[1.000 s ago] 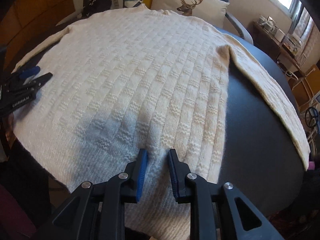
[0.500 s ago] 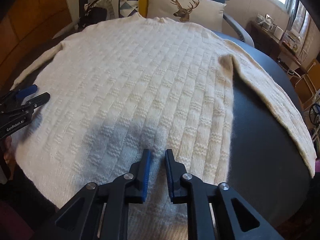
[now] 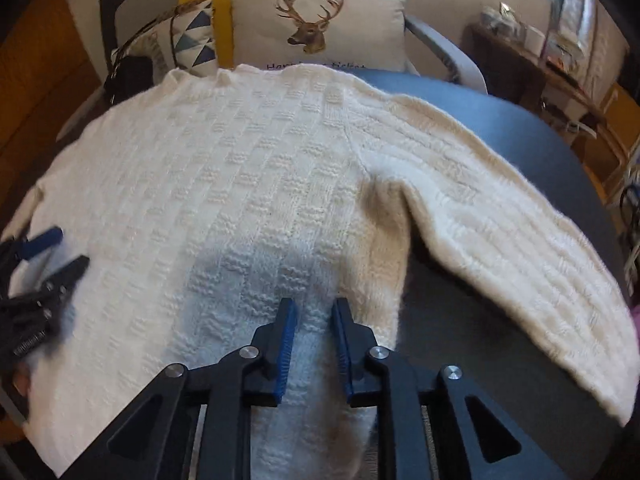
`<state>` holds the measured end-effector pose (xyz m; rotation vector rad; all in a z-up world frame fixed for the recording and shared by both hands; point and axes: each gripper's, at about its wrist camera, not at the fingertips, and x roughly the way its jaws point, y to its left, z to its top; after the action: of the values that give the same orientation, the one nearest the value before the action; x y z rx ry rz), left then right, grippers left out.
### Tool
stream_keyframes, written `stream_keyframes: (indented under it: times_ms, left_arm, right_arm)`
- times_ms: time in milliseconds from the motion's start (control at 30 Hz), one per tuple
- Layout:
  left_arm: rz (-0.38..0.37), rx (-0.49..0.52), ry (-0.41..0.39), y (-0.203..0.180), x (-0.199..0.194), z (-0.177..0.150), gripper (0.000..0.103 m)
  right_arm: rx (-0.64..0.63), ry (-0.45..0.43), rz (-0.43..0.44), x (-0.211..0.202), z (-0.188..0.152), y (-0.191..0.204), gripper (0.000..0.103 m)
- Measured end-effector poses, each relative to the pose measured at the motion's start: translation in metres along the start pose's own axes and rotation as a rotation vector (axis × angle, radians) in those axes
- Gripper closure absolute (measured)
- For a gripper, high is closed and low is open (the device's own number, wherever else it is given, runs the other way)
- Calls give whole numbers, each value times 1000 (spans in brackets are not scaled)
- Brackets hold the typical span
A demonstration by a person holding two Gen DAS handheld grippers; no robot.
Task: Fold clothes
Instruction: 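Grasp the sweater side edge with the right gripper and fold it inward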
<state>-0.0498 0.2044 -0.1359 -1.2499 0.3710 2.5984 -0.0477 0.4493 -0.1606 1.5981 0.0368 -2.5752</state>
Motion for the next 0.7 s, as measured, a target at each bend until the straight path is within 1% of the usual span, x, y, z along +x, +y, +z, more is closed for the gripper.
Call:
stream_keyframes:
  times_ms: [33, 67, 100, 133, 167, 200, 267, 333, 467, 500, 533, 567, 600, 667, 700]
  left_arm:
    - [-26, -22, -19, 4, -4, 5, 36]
    - [-43, -41, -37, 6, -7, 13, 36]
    - [-58, -58, -53, 8, -10, 23, 36]
    - [-71, -70, -69, 8, -10, 34, 36]
    - [-73, -70, -77, 6, -7, 46, 36]
    - [-71, -66, -82, 4, -2, 58, 36]
    - [-65, -57, -92, -1, 8, 81, 36]
    - [-63, -53, -98, -10, 19, 101, 36]
    - [-48, -34, -75, -23, 58, 130, 36]
    - [-31, -19, -56, -27, 71, 134, 36]
    - [-26, -10, -32, -31, 83, 137, 36]
    - [-25, -4, -9, -34, 95, 139, 36]
    - [-24, 0, 13, -36, 105, 140, 38]
    - [-37, -8, 16, -37, 114, 142, 38]
    - [-46, -18, 1, -37, 113, 144, 38]
  right_arm:
    - [13, -5, 31, -7, 4, -5, 86]
    - [36, -38, 74, -18, 11, -13, 86]
    - [58, -72, 117, -28, 18, -21, 83]
    - [77, -106, 138, -38, 26, -29, 78]
    - [82, -139, 94, -44, 37, -36, 73]
    - [89, -166, 55, -48, 49, -44, 72]
    - [109, -173, 3, -38, 75, -62, 72]
    - [126, -127, -39, -11, 96, -80, 72]
    - [84, -16, -107, 54, 112, -97, 72]
    - [73, 2, -123, 65, 116, -100, 75]
    - [63, -12, -136, 63, 116, -99, 83]
    - [52, -25, -149, 61, 117, -99, 88]
    - [42, -39, -161, 59, 118, -99, 100]
    - [51, -75, -169, 48, 121, -105, 102]
    - [63, -92, -168, 41, 121, -109, 102]
